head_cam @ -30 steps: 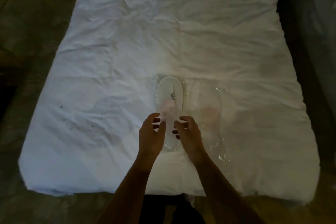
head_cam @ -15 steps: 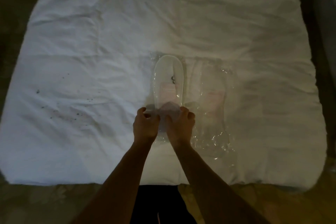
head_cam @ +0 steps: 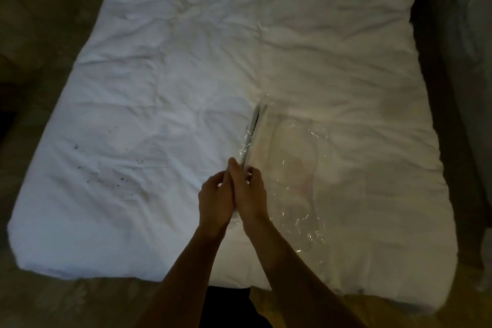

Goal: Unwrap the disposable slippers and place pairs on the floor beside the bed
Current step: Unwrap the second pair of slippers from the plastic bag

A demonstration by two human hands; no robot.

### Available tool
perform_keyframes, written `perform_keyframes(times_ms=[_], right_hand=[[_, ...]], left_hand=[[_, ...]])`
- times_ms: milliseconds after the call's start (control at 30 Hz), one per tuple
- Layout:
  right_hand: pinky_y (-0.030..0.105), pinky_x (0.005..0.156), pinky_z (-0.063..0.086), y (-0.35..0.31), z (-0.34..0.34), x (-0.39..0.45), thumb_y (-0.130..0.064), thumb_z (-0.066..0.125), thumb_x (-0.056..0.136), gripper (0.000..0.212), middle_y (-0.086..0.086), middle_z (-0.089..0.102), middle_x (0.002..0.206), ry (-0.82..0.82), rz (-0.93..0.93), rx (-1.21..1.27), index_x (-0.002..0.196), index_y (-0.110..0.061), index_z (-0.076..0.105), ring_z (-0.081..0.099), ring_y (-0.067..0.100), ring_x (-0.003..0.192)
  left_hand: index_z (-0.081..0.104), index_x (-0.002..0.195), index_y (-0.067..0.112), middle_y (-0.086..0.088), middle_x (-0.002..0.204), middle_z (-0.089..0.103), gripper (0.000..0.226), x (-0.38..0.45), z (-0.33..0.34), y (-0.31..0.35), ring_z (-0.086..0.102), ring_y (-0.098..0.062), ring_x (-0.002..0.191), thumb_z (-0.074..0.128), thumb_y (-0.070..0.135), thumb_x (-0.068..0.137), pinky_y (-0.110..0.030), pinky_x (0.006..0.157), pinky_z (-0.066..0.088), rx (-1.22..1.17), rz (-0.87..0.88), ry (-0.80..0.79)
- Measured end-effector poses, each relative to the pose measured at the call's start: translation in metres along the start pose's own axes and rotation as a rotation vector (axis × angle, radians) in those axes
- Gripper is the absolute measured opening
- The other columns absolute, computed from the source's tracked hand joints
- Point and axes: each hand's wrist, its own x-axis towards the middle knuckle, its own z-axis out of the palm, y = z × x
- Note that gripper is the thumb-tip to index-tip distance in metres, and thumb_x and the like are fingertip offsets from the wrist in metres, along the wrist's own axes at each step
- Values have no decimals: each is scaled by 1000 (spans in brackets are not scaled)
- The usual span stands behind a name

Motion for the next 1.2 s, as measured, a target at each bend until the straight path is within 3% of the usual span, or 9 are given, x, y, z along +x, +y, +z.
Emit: perform_keyframes(times_ms=[200,333,400,500,700,833,1000,1133,1200], right_hand=[[27,71,56,-36,-27,-12,-24,61,94,23,8,70,99,-63,-26,184,113,-10,62,70,22,90],[38,89,56,-72,-44,-25,-13,59,94,20,10,70,110,-170,-139,297,114,-15,65,67,26,105],[34,83,57,-93,-51,-35,-15,59,96,16,6,70,109,-236,-209,346,107,-25,66,68,21,102],[32,76,56,-124,-61,-53,-20,58,97,21,10,71,113,-329,-300,390,116,-21,66,70,23,103],[30,81,57,-177,-80,-90,-19,55,98,27,0,74,112,-427,-536,320,123,-25,65,71,16,102],[21,74,56,-200,-98,-111,-20,59,96,26,-6,75,111,-489,-618,324,119,-31,65,72,11,101],[25,64,56,-215,-114,-128,-29,78,81,36,3,77,103,-471,-630,300,114,-23,65,75,20,91],[33,65,59,-223,-123,-134,-20,76,81,32,7,76,102,-441,-654,362,111,-16,64,75,25,90],[33,67,58,-226,-125,-137,-18,76,82,30,9,76,103,-435,-673,408,109,-14,63,74,24,91]], left_hand=[[64,77,40,8,85,71,28,-22,-7,42,69,-11,84,51,30,100,-28,80,56,-28,122,12],[68,106,24,5,103,71,13,-31,-28,61,68,-16,100,61,23,95,-16,78,53,-88,222,104],[62,123,17,1,122,65,35,-32,-39,78,62,-17,110,67,29,90,-15,81,48,-85,219,215],[48,141,20,0,143,50,68,-34,-53,116,51,-21,126,72,45,83,-31,98,47,-134,168,211],[60,121,30,12,102,69,43,-55,-76,182,70,-6,83,67,50,84,-12,54,51,-412,213,-46],[60,122,29,13,107,69,42,-74,-79,206,69,-5,91,68,47,85,-22,76,58,-453,343,-16],[48,139,33,14,127,62,54,-99,-81,224,61,-4,111,66,39,89,-23,89,51,-316,596,175],[53,135,29,24,117,61,45,-116,-80,236,60,5,107,64,31,92,-7,79,47,-336,732,299],[51,135,24,15,124,59,47,-125,-80,236,56,-1,114,66,32,90,-16,92,45,-314,766,432]])
